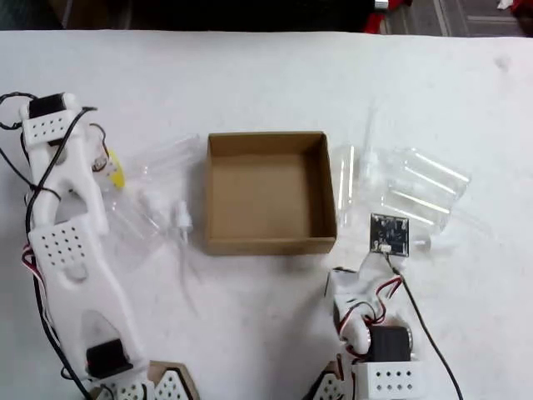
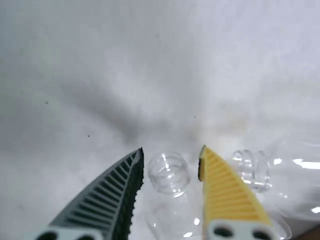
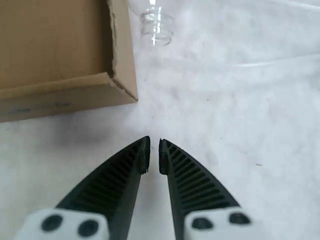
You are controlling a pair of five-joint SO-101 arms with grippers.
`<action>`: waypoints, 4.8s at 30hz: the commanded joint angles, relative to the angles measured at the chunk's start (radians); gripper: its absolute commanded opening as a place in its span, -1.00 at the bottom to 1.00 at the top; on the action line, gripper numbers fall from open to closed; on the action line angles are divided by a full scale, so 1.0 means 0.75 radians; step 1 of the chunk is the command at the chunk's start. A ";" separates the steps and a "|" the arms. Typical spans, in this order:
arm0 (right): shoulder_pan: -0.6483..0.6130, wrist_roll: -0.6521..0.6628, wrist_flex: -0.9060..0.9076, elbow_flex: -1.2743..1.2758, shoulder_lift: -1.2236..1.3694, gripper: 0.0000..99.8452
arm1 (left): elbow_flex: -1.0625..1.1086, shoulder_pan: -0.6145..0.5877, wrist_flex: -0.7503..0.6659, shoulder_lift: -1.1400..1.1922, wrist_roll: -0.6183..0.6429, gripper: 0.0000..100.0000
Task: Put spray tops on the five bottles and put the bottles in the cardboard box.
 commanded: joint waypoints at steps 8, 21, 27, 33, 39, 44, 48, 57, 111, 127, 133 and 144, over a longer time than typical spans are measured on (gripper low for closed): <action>-0.005 0.002 0.013 0.012 -0.007 -0.97 | -0.065 -0.003 0.020 -0.048 0.016 -0.91; -0.005 0.002 0.013 0.012 -0.007 -0.97 | -0.057 0.009 0.029 -0.433 0.012 -0.95; -0.005 0.002 0.013 0.012 -0.007 -0.97 | -0.055 0.099 0.029 -0.787 0.010 -0.95; -0.005 0.002 0.013 0.012 -0.007 -0.97 | -0.055 0.451 0.029 -1.149 0.008 -0.95; -0.003 0.002 0.013 0.012 -0.007 -0.97 | -0.053 0.807 0.029 -1.421 0.016 -0.95; -0.003 0.002 0.013 0.012 -0.007 -0.97 | 0.190 1.020 0.029 -1.611 0.018 -0.95; -0.003 0.002 0.013 0.012 -0.007 -0.97 | 0.561 1.147 -0.051 -1.822 0.018 -0.95; -0.003 0.002 0.013 0.012 -0.007 -0.97 | 1.432 1.081 -1.045 -2.186 0.004 -0.95; -0.003 0.002 0.011 0.012 -0.007 -0.96 | 1.968 1.055 -2.756 -1.112 -0.626 -0.95; -0.003 0.002 0.011 0.012 -0.007 -0.96 | 1.958 1.055 -2.758 -1.114 -0.626 -0.94; -0.003 0.002 0.011 0.012 -0.007 -0.96 | 1.970 1.042 -2.750 -1.114 -0.626 -0.91; -0.003 0.002 0.011 0.012 -0.007 -0.96 | 1.909 1.036 -2.557 -1.147 -0.419 -0.39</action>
